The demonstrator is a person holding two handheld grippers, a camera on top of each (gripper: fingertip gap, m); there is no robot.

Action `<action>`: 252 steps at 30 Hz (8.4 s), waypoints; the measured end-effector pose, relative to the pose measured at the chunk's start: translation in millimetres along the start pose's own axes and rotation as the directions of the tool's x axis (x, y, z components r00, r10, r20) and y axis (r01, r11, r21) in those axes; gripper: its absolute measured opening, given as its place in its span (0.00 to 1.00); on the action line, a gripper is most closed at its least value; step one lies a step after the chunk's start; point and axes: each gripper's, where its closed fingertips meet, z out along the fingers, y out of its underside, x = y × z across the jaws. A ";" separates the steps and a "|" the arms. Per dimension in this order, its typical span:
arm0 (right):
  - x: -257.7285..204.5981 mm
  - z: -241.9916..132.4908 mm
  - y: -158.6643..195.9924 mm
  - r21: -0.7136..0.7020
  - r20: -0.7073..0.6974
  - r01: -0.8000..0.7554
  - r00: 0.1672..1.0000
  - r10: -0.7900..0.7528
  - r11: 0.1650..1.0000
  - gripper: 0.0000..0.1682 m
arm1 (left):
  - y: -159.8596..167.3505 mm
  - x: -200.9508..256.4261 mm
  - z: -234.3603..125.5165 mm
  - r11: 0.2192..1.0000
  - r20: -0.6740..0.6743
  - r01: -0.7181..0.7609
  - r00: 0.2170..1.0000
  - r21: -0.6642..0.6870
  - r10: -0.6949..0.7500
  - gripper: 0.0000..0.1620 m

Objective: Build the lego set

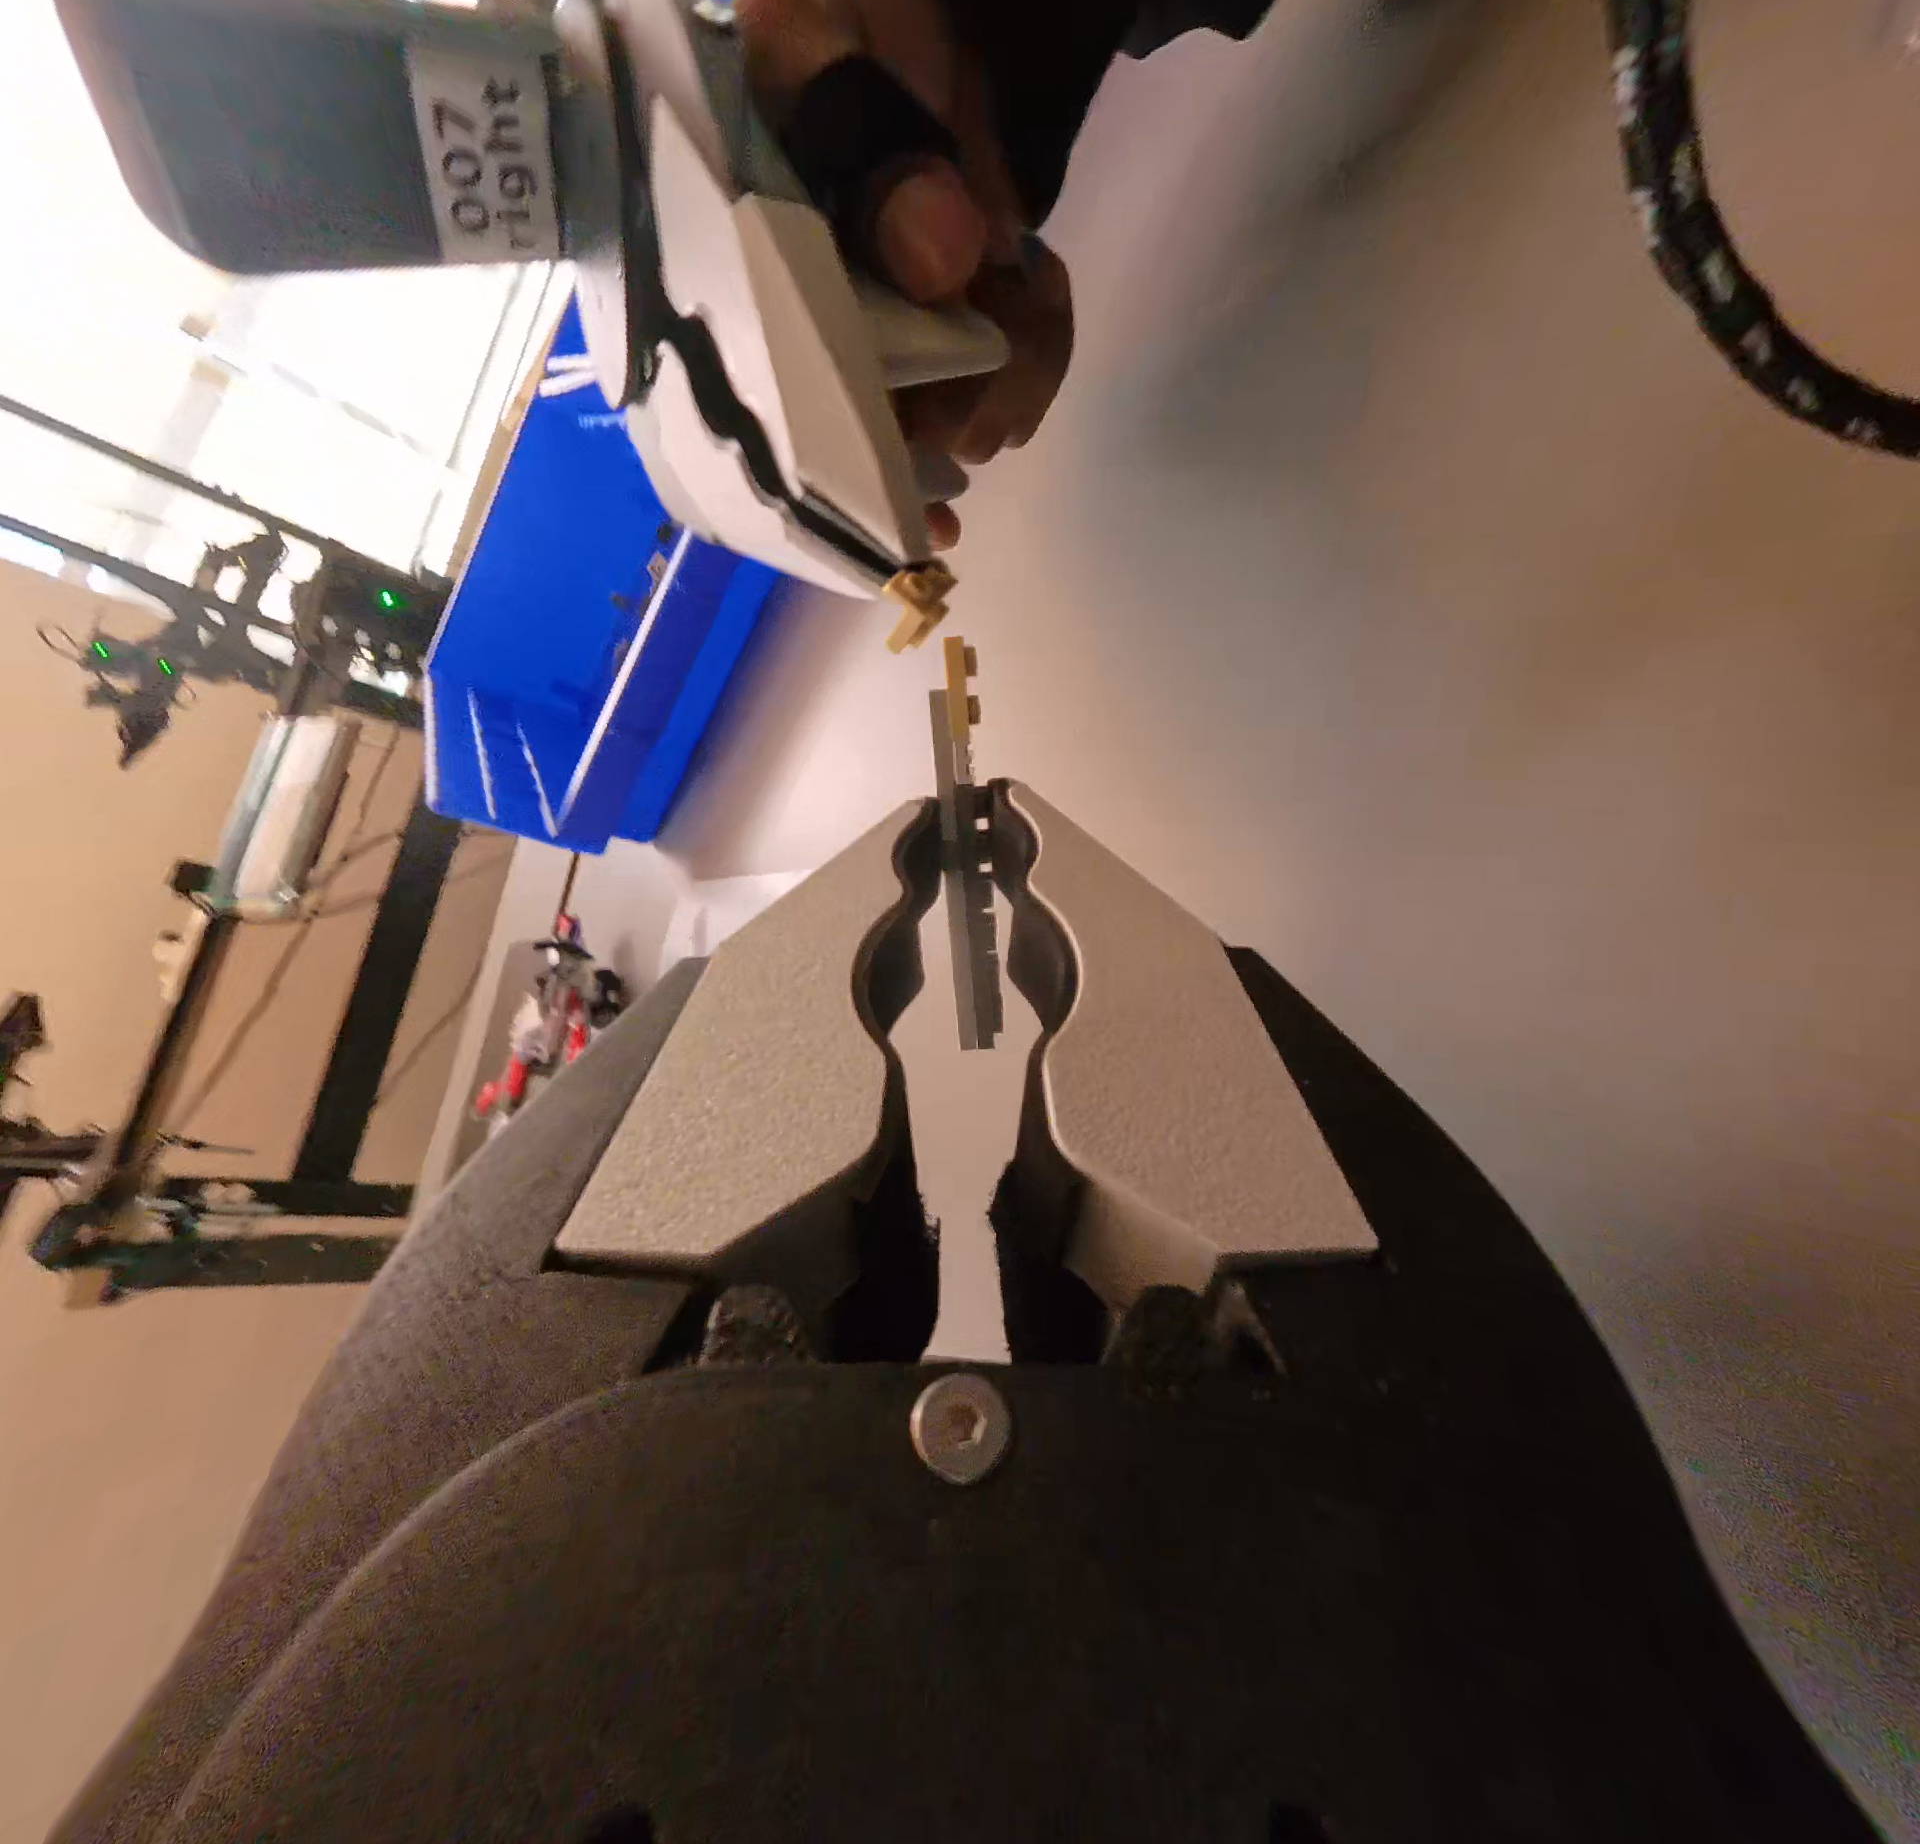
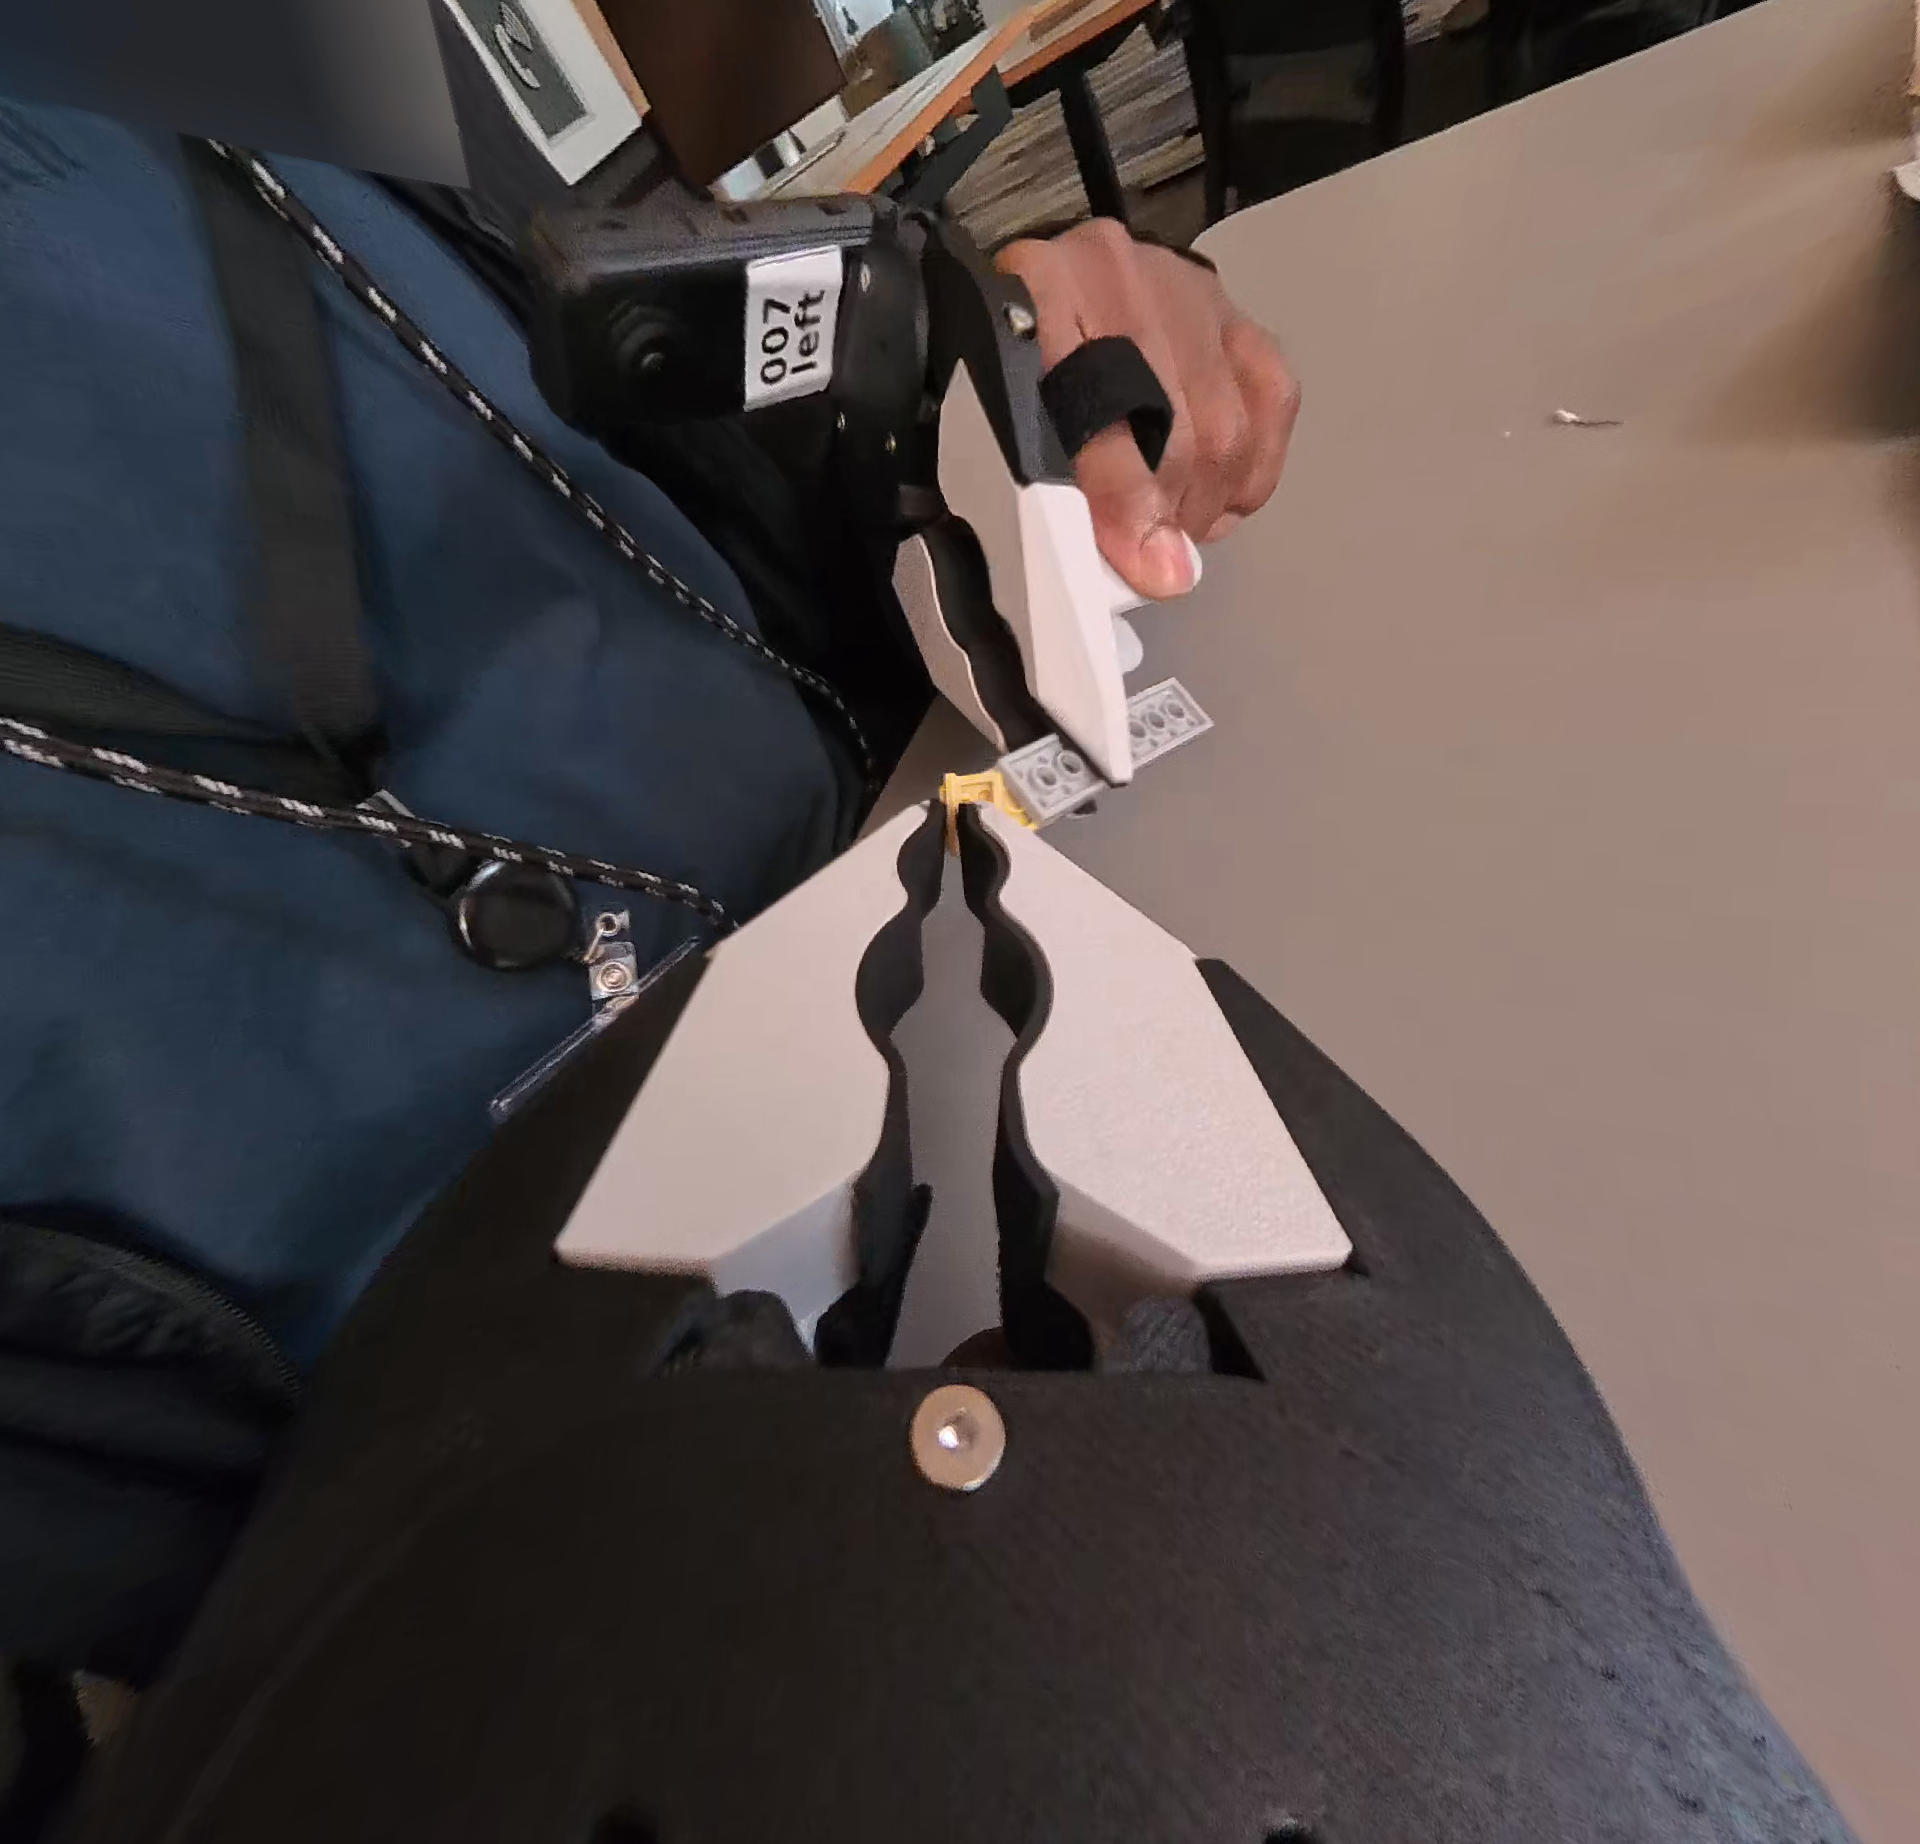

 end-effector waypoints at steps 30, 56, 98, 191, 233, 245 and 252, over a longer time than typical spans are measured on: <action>-16.9 -8.1 0.6 -0.292 0.127 0.150 0.985 -0.117 0.945 0.01 | -25.6 -19.8 9.0 0.762 0.158 -0.620 0.785 0.188 0.599 0.05; -30.4 -4.7 -3.1 -0.399 0.162 0.247 0.967 -0.197 0.883 0.02 | -38.2 -19.0 2.1 0.738 0.200 -0.633 0.774 0.231 0.601 0.05; -39.9 -6.7 -10.0 -0.371 0.203 0.286 0.953 -0.224 0.884 0.04 | -46.8 -23.9 -1.4 0.760 0.230 -0.595 0.803 0.262 0.550 0.05; -26.2 5.0 0.4 0.073 0.189 -0.693 0.716 0.672 0.717 0.11 | -48.5 -15.6 -1.3 0.735 0.240 -0.629 0.777 0.253 0.582 0.05; -2.7 0.7 -0.8 0.221 -0.002 -0.558 0.820 0.572 0.800 0.04 | -36.5 -28.2 -1.4 0.866 0.217 -0.418 0.904 0.274 0.368 0.13; 8.4 -35.2 -54.4 0.621 -0.117 -0.120 0.963 0.243 0.774 0.05 | -40.6 -68.3 -28.0 0.370 -0.358 0.853 0.498 0.369 -0.790 0.13; -3.3 -45.3 -62.0 0.655 -0.209 0.068 0.973 0.094 0.753 0.05 | -57.6 -70.4 -21.1 0.063 -0.558 0.973 0.179 0.221 -0.811 0.13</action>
